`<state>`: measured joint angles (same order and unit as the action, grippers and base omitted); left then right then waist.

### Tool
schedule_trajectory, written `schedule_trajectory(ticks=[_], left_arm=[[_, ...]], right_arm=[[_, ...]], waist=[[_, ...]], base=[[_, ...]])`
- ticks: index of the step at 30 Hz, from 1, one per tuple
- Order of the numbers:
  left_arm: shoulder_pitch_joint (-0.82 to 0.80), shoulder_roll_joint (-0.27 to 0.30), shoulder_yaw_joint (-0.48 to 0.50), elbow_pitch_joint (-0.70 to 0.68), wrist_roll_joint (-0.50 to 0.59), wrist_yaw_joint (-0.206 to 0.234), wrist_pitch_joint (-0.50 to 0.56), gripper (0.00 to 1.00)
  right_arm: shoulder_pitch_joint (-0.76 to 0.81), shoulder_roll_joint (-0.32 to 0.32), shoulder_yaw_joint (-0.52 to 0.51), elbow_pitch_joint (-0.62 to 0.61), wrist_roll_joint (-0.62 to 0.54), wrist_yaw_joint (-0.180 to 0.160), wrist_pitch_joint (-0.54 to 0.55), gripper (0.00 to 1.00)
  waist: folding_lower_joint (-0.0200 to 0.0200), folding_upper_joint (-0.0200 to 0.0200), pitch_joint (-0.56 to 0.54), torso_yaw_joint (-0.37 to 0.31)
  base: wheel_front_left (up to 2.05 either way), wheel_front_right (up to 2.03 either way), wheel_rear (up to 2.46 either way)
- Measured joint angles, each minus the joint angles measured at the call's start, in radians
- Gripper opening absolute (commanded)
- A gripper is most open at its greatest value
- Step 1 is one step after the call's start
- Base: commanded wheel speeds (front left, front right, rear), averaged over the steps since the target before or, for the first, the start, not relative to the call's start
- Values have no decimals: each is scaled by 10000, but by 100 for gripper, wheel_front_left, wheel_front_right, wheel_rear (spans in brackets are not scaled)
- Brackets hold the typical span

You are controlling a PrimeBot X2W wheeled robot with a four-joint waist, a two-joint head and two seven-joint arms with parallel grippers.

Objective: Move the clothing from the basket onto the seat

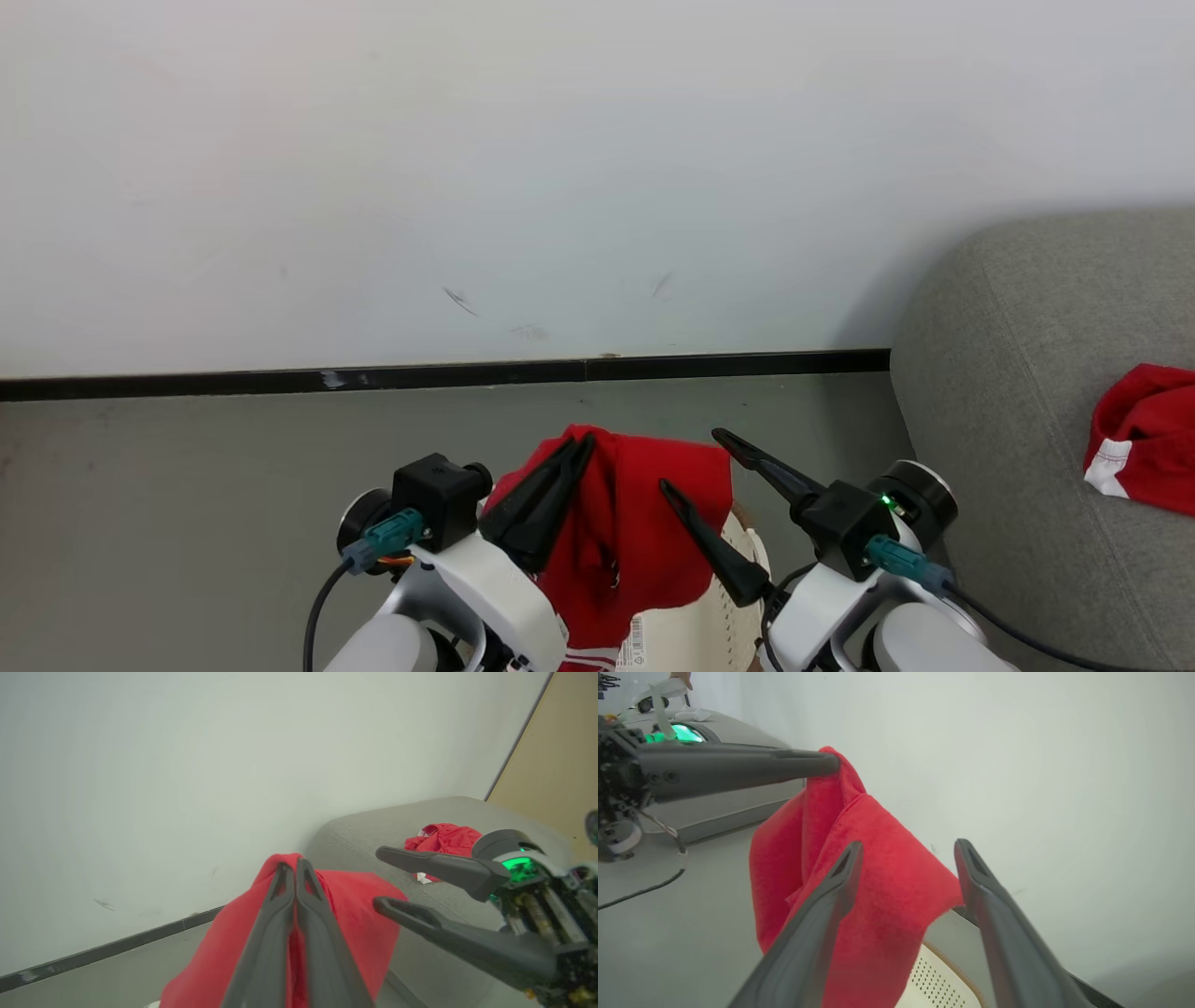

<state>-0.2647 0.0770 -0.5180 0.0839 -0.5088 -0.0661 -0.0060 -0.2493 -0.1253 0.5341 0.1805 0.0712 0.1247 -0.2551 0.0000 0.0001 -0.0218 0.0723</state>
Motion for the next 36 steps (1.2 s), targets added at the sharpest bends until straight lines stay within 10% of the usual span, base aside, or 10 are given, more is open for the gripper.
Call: schedule_trajectory(ticks=[36], left_arm=[[283,527,-1108,-1737,-1172,-512,848,0]], right_arm=[[-79,-683,1611,522,1266,0,0,100]], waist=[[0,0,-145,22]], base=[[0,0,0]])
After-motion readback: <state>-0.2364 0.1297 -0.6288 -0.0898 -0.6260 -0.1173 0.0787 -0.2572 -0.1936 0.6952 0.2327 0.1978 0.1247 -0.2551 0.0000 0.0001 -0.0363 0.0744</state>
